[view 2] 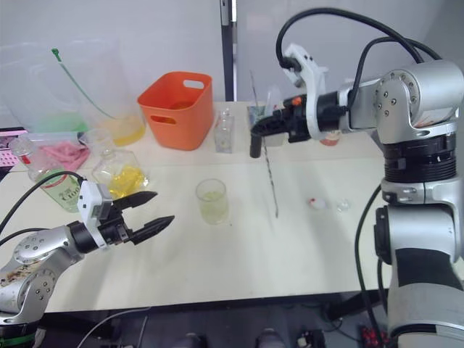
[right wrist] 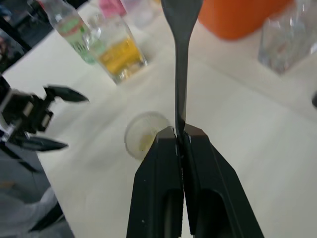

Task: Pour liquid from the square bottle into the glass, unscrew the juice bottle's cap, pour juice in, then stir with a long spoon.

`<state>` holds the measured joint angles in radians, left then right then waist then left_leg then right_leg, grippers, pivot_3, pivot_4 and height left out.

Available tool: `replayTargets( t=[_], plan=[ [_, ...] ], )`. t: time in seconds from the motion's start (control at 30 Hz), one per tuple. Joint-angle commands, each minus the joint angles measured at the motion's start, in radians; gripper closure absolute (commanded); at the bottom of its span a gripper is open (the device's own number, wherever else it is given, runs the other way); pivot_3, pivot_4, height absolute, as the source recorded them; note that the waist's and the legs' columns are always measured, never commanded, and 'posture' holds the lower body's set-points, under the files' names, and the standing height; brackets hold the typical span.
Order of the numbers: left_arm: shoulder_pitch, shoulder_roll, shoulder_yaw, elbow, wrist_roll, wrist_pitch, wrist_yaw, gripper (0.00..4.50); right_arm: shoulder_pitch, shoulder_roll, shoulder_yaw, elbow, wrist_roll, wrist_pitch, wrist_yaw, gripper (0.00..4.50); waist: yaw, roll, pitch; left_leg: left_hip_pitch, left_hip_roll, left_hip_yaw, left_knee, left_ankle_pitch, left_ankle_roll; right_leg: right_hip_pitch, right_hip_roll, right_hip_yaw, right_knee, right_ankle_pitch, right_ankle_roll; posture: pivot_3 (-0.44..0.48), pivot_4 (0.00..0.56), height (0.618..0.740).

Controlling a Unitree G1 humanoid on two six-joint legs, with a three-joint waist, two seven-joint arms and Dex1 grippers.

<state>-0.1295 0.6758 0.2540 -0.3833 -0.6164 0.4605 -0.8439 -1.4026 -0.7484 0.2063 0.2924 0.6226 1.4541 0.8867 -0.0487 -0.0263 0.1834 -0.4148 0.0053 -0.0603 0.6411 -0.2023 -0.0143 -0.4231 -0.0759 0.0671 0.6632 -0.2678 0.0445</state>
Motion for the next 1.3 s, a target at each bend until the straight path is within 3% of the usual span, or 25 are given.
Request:
replayTargets(
  t=[0.03, 0.37, 0.53, 0.7, 0.93, 1.13, 1.23, 1.3],
  plan=[
    [0.023, 0.003, 0.015, -0.052, -0.016, -0.020, -0.008, 0.03, 0.011, 0.009, 0.067, 0.139, -0.076, 0.011, -0.007, 4.50, -0.001, 0.000, 0.000, 0.000, 0.000, 0.000, 0.000, 0.000, 0.000, 0.000, 0.000, 0.000, 0.000, 0.000, 0.000, 0.000, 0.150, 0.740],
    [0.119, -0.029, 0.015, -0.124, -0.026, -0.021, 0.028, 0.03, 0.044, 0.136, 0.313, 0.550, -0.314, -0.189, 0.127, 4.50, 0.003, 0.000, 0.000, -0.002, 0.000, 0.001, 0.000, 0.000, 0.000, -0.002, -0.001, 0.001, 0.001, 0.000, 0.000, 0.000, 0.150, 0.740],
    [0.160, -0.034, 0.026, -0.163, -0.025, -0.016, 0.055, 0.03, 0.007, 0.240, 0.287, 0.786, -0.430, -0.361, 0.124, 4.50, 0.002, 0.000, 0.000, -0.001, 0.000, 0.001, 0.001, 0.000, 0.000, -0.002, 0.000, 0.001, 0.001, 0.000, 0.000, 0.000, 0.150, 0.740],
    [0.206, -0.029, 0.038, -0.203, -0.032, -0.004, 0.079, 0.03, -0.020, 0.309, 0.225, 0.906, -0.497, -0.455, 0.102, 4.50, 0.001, 0.000, 0.000, -0.001, 0.000, 0.001, 0.001, 0.000, 0.000, -0.002, 0.000, 0.001, 0.001, 0.000, 0.000, 0.000, 0.150, 0.740],
    [0.256, -0.013, 0.056, -0.216, -0.031, -0.006, 0.082, 0.00, -0.080, 0.320, 0.128, 0.939, -0.534, -0.461, 0.154, 2.18, 0.001, 0.001, 0.000, -0.001, 0.000, 0.001, 0.001, 0.000, 0.000, -0.002, 0.000, 0.001, 0.001, 0.000, 0.000, 0.000, 0.150, 0.740],
    [0.291, 0.017, 0.117, -0.178, -0.074, -0.014, 0.015, 0.00, -0.140, 0.249, -0.021, 0.885, -0.473, -0.453, 0.273, 0.13, 0.003, 0.001, 0.000, 0.000, 0.000, 0.001, 0.001, 0.000, 0.000, -0.001, 0.000, 0.001, 0.001, 0.000, 0.000, 0.000, 0.150, 0.740],
    [0.301, 0.061, 0.157, -0.094, -0.033, -0.063, -0.048, 0.00, -0.096, 0.153, -0.080, 0.756, -0.437, -0.477, 0.349, 0.05, 0.005, 0.001, 0.000, 0.000, 0.000, 0.001, 0.000, 0.000, 0.000, -0.001, 0.000, 0.001, 0.001, 0.000, 0.000, 0.000, 0.150, 0.740],
    [0.297, 0.076, 0.195, 0.001, -0.014, -0.084, -0.057, 0.00, 0.050, 0.083, -0.212, 0.520, -0.369, -0.558, 0.312, 0.05, 0.010, 0.000, 0.000, 0.000, 0.000, 0.001, 0.000, 0.000, 0.000, -0.001, 0.000, 0.001, 0.000, 0.000, 0.000, 0.000, 0.150, 0.740]
  ],
)
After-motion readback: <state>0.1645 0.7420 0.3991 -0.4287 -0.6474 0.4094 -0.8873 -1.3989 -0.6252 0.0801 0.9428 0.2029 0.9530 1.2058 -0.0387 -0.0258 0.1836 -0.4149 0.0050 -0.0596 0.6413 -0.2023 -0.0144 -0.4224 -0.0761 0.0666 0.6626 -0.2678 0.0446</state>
